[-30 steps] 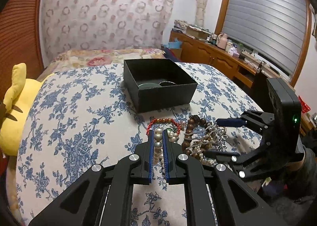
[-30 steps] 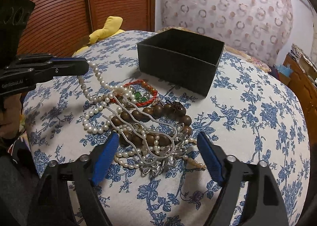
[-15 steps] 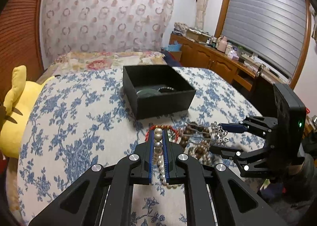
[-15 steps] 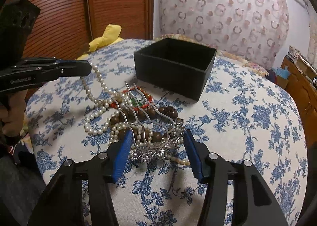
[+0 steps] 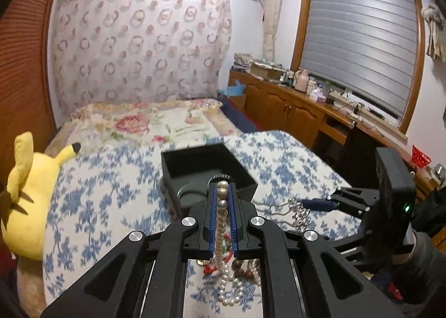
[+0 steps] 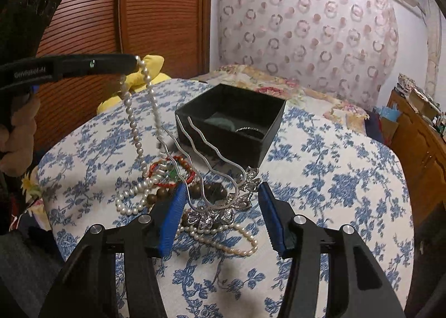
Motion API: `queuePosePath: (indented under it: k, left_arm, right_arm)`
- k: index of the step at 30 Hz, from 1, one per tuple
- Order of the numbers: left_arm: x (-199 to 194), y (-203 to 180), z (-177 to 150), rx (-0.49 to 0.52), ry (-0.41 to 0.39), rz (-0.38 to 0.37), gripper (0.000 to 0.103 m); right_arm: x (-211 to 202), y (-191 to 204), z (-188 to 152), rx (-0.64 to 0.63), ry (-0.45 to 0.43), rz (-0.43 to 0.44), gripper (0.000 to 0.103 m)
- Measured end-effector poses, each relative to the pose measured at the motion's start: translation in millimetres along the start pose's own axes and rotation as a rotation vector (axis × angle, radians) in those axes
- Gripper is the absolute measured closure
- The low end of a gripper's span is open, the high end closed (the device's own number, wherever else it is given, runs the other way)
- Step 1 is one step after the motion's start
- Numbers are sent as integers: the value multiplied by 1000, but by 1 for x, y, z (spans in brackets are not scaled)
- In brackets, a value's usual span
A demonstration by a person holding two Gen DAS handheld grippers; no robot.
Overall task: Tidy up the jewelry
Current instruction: 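Lift the pearls and hairpins into the black box and open both tools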
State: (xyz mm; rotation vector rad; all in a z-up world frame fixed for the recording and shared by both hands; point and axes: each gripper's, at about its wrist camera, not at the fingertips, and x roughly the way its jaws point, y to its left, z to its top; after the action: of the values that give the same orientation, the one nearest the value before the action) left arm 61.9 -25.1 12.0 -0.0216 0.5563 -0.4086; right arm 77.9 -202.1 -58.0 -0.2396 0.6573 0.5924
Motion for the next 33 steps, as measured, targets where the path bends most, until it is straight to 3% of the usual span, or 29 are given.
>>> queuePosePath:
  k: [20, 33]
  left_arm:
    - [-4, -5, 78, 47, -103, 19, 96]
    - [-1, 5, 124, 55, -151, 64, 96]
  right_arm:
    - [5, -17, 29, -5, -37, -39, 47]
    - [64, -51, 78, -10, -13, -78, 47]
